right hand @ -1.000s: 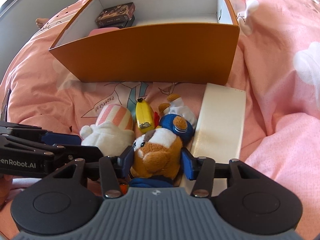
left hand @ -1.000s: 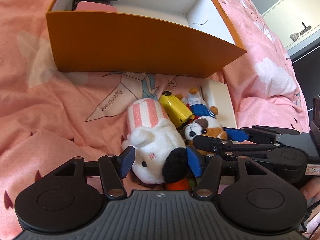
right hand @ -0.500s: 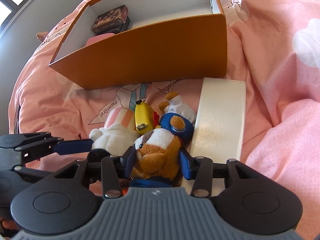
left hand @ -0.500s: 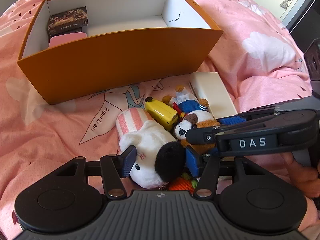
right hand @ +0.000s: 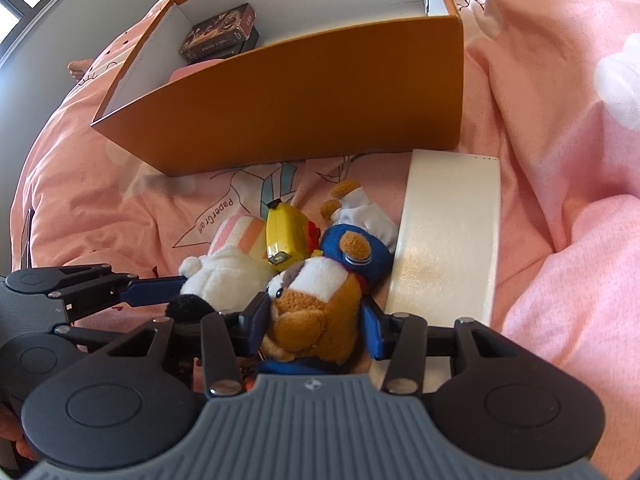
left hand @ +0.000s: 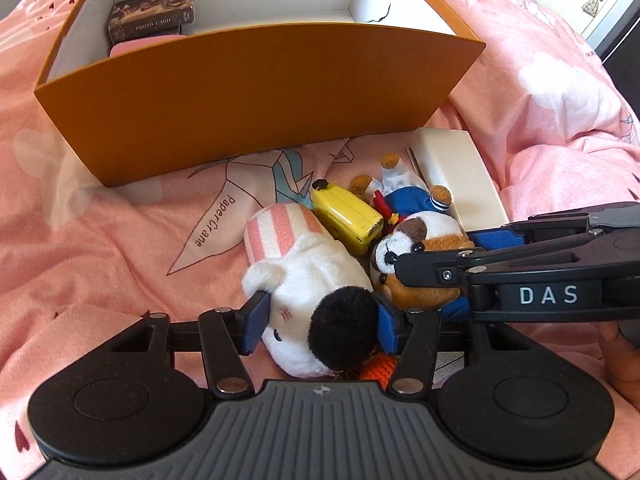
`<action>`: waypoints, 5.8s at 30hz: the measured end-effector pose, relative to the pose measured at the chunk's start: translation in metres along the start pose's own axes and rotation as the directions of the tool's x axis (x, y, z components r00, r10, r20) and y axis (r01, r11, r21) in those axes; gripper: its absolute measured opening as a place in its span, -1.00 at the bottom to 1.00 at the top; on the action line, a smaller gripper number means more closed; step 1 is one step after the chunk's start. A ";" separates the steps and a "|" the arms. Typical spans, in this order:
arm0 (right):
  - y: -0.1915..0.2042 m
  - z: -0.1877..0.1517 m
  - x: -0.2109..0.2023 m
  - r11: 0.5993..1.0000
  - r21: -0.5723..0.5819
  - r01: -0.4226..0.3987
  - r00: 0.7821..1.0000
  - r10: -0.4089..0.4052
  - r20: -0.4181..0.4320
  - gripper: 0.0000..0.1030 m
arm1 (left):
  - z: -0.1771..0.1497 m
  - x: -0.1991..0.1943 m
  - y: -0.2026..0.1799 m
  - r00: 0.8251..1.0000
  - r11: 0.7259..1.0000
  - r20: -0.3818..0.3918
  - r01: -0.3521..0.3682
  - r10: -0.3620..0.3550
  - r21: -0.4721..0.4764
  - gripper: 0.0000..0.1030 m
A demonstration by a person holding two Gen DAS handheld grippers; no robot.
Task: Organize objects
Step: 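Grasp the white plush with the left gripper while the right gripper grasps the brown dog plush, then lift both plush toys and carry them over the orange box, then lower both plush toys into the box and open both grippers, then move both grippers back to the remaining items beside the box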
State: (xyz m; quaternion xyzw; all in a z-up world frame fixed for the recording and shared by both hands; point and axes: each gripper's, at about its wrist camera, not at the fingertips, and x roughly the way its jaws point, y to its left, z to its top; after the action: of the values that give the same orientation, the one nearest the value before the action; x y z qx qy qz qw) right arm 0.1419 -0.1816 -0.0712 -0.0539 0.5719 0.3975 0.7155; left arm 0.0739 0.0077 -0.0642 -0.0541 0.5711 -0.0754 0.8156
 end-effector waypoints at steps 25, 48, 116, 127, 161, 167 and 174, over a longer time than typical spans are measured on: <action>0.033 0.006 -0.093 0.990 -0.114 0.081 0.970 -0.052 0.237 -0.13 | 0.010 -0.087 0.012 0.959 0.994 0.271 0.100 -0.082 -0.053 -0.03; 0.054 0.090 -0.143 0.985 -0.172 0.025 0.876 0.062 0.479 -0.12 | 0.092 -0.137 0.020 0.815 0.992 0.569 0.122 -0.113 0.024 -0.03; 0.035 0.168 0.045 0.955 -0.295 0.018 0.999 -0.008 0.034 -0.11 | 0.095 -0.017 0.062 0.949 0.997 0.310 0.032 -0.053 0.071 -0.30; 0.023 0.173 0.065 0.975 -0.223 -0.021 0.998 0.008 -0.057 -0.08 | 0.102 -0.010 0.065 0.968 0.997 0.241 0.069 -0.073 0.027 -0.33; 0.032 0.153 0.000 0.971 -0.237 -0.008 0.994 0.035 0.108 -0.03 | 0.078 -0.065 0.051 0.919 0.994 0.380 0.114 -0.106 0.003 -0.29; 0.047 0.116 -0.042 0.967 -0.253 -0.001 0.977 0.055 0.207 -0.03 | 0.054 -0.081 0.030 0.922 0.991 0.363 0.130 -0.133 0.032 -0.29; 0.046 0.061 -0.065 0.981 -0.192 -0.012 0.981 0.049 0.188 -0.03 | 0.022 -0.072 0.015 0.965 0.988 0.219 0.133 -0.147 0.078 -0.29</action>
State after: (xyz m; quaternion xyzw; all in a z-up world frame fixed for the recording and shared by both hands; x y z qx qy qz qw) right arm 0.1584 -0.1508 0.0232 -0.0747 0.4606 0.4646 0.7526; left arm 0.0711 0.0355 0.0068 -0.0770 0.4677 -0.1441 0.8686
